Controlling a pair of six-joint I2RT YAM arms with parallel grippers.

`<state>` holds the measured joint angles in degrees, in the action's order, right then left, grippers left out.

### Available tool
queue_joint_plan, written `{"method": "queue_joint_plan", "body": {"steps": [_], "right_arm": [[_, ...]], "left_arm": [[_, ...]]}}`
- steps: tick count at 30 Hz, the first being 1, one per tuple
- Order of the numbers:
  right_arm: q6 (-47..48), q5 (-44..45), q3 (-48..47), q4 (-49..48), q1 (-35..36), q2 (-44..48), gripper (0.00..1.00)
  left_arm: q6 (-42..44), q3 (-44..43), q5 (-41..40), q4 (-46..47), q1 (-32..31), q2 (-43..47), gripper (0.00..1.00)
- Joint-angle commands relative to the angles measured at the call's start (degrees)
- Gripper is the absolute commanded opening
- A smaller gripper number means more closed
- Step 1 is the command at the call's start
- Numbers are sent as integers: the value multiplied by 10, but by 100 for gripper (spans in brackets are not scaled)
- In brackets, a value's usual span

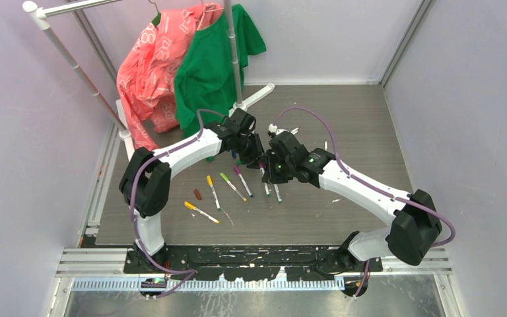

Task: Open the pen caps
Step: Open the pen cap from the pen.

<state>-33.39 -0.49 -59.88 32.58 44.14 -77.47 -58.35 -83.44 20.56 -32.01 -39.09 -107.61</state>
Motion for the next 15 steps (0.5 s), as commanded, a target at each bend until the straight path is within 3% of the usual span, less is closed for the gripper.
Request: {"method": "queue_joint_plan", "body": {"steps": [1,5,10,15], "right_arm": [[2,-12,-14,-11,-1,24,1],[3,-6,-6,-10,-3,31,1],[5,-11,-8,-10,-7,28,2],[10,-23,-23,-10,-10,4,26]], "left_arm": [[-11,-12,2,41,-5,9,17],[-8,-6,0,45,-5,15,0],[-6,6,5,64,-5,27,0],[-6,13,20,89,-6,33,0]]}}
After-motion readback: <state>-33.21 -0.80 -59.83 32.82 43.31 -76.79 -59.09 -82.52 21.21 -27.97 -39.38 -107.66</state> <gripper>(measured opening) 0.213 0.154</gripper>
